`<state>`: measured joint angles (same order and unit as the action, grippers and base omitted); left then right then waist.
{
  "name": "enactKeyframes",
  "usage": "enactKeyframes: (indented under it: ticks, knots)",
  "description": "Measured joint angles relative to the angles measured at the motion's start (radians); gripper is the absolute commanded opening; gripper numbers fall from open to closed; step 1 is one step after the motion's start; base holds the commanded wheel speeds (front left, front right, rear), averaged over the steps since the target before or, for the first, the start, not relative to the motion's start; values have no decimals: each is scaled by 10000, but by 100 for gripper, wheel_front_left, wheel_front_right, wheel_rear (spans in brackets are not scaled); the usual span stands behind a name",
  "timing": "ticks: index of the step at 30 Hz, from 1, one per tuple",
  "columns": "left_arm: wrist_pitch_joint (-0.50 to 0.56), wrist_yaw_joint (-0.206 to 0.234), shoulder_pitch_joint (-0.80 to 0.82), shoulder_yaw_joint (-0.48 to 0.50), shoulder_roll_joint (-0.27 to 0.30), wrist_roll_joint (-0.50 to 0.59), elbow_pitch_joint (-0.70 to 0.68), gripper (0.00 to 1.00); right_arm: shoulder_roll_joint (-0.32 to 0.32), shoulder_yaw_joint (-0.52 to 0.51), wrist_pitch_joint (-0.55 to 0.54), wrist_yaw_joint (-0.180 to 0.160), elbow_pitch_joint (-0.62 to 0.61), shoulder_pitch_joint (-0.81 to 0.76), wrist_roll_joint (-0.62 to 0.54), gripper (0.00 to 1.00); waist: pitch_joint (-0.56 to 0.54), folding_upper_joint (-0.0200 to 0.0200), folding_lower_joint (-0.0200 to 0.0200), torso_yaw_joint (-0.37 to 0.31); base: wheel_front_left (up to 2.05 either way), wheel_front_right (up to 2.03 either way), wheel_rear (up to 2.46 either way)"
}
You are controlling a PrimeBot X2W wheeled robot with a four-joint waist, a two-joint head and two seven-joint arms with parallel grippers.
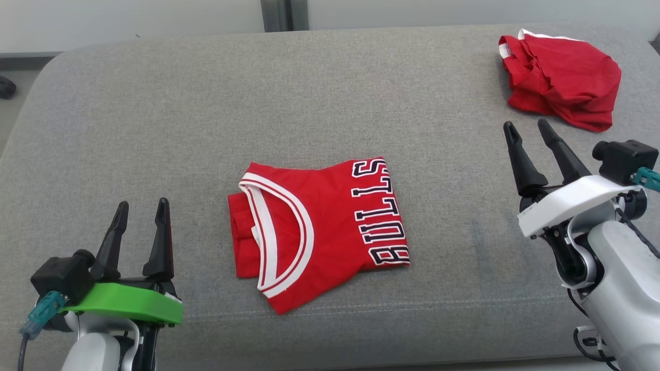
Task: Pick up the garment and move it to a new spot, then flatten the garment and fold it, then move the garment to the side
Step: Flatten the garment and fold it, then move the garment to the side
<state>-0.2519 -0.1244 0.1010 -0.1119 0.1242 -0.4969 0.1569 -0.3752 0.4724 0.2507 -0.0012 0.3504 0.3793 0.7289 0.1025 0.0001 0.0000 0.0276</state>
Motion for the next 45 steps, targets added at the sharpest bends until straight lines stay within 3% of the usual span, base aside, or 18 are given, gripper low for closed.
enactKeyframes:
  ticks: [7,14,23,28,35,45]
  knots:
    - [0,0,-1,-17,-102,31,12,100,359,176,0,12,107,-681,19,100,35,0,0,44,0,0,0]
    - [0,0,2,-186,-163,102,8,100,1012,451,-21,378,644,-937,779,100,159,0,0,303,0,0,0]
    - [0,0,39,-393,-167,104,8,100,1549,617,-1099,629,2031,-415,1515,100,530,0,0,945,0,0,0]
    - [0,0,183,-477,-169,102,13,100,1618,420,-1250,658,2594,55,1743,100,735,0,0,1417,0,0,0]
    - [0,0,273,-443,-159,102,21,100,2002,328,-1536,984,3279,291,2370,100,1060,0,0,2095,0,0,0]
    - [0,0,331,-257,-127,102,75,100,2201,366,-1975,1231,3914,755,2876,100,1291,0,0,2395,0,0,0]
